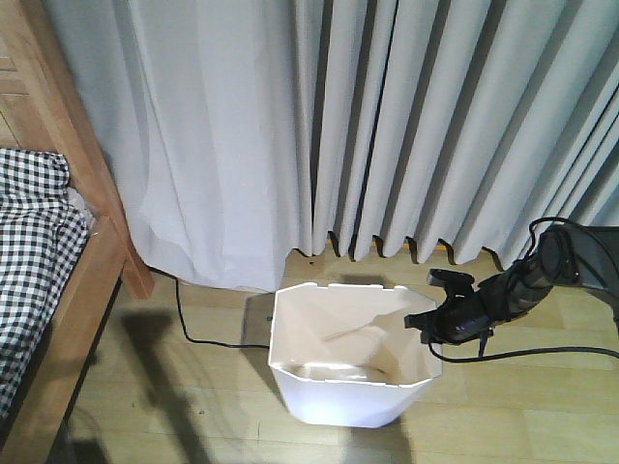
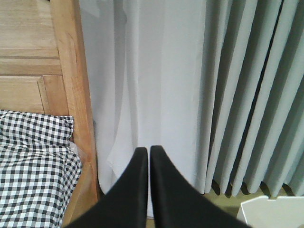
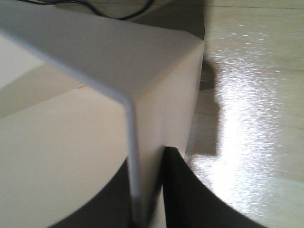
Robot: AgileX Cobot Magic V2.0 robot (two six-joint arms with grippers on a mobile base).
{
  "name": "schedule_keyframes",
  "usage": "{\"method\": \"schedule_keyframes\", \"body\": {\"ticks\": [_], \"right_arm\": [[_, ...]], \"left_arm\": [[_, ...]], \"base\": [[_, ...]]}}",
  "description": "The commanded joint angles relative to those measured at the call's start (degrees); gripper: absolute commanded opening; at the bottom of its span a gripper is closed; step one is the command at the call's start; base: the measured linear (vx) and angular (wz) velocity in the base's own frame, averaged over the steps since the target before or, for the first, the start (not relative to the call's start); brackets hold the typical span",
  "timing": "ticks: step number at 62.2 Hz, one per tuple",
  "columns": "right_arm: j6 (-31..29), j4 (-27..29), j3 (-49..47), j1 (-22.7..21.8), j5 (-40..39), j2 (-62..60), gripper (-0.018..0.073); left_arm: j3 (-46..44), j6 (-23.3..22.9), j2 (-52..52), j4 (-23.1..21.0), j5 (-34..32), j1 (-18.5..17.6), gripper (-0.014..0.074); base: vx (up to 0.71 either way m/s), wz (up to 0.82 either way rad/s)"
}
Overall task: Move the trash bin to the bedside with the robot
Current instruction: 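Push the bin forward beside the bed frame with the right gripper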
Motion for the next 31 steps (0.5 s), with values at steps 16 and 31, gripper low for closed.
{"method": "schedule_keyframes", "body": {"ticks": [16,31], "right_arm": [[-1.20,2.52,-2.37,0.87,6.94,-1.54,0.0002],[-2.17,2.58,-2.37,0.87,5.81,-1.54,0.0018]], "left_arm": [[1.66,-0.50,-0.57,-0.23,-4.22,-0.32,-0.0006],[1.66,-0.50,-0.57,-0.23,-4.22,-0.32,-0.0006]], "base": [[0.00,0.00],[0.00,0.00]]}}
